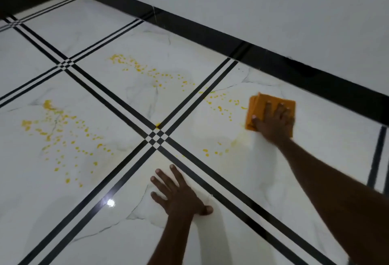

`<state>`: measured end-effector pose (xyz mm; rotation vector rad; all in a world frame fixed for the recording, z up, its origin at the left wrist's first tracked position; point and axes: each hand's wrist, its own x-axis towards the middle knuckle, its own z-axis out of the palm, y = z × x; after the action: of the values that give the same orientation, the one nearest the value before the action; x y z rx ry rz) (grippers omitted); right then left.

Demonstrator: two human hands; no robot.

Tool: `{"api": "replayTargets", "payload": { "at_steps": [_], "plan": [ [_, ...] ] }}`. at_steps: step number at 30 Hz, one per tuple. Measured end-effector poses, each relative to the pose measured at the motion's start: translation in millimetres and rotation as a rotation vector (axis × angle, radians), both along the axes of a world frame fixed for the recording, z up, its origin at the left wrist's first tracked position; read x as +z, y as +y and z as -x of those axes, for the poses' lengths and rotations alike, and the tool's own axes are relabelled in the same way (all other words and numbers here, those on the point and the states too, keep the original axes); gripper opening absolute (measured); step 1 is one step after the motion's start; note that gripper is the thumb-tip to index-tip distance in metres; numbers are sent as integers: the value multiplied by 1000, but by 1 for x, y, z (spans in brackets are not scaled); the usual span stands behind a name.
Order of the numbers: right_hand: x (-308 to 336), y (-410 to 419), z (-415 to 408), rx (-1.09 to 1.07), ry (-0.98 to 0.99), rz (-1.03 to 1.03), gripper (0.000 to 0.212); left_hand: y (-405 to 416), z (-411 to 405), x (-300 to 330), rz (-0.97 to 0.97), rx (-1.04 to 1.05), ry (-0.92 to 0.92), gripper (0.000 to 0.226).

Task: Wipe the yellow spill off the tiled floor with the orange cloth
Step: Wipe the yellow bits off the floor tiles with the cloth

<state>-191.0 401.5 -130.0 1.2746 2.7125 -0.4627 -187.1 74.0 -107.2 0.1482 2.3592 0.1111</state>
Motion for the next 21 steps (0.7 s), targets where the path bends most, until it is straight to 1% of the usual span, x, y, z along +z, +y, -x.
{"api": "replayTargets", "payload": {
  "at_steps": [1,2,3,5,6,8,10,11,12,14,16,17,18,21],
  "plan": [
    [-2,-19,4,51,12,-58,95,-1,0,2,-1,-3,-8,170],
    [-9,-48,6,153,14,-138,93,-7,0,2,-10,-12,6,170],
    [-12,-80,1,250,5,-163,88,-12,-1,6,-29,-24,13,169],
    [-8,-133,-23,462,-19,-118,80,-19,-3,12,-54,-41,15,167],
    [-4,-142,-36,536,-29,-96,79,-22,-5,13,-61,-57,21,166],
    [-4,-115,-43,625,-12,-102,78,-25,-5,12,-91,-67,47,166],
    [-10,-64,-29,510,-60,-187,79,-28,-5,5,-129,-65,71,166],
    [-9,-38,-19,407,-59,-204,82,-31,-5,1,-146,-60,78,166],
    [-7,-17,-10,314,-56,-179,85,-34,-8,-2,-160,-56,93,165],
    [-2,-5,2,178,-71,-102,91,-37,-8,-4,-168,-72,133,164],
    [-4,-26,7,99,18,-85,92,-38,-8,0,-179,-68,126,164],
    [-3,-45,4,100,38,-102,91,-37,-8,2,-183,-74,114,164],
    [-4,-69,0,150,55,-121,88,-37,-9,5,-186,-80,111,163],
    [-11,-135,-23,421,50,-138,78,-38,-9,10,-190,-81,116,162]
  ]
}}
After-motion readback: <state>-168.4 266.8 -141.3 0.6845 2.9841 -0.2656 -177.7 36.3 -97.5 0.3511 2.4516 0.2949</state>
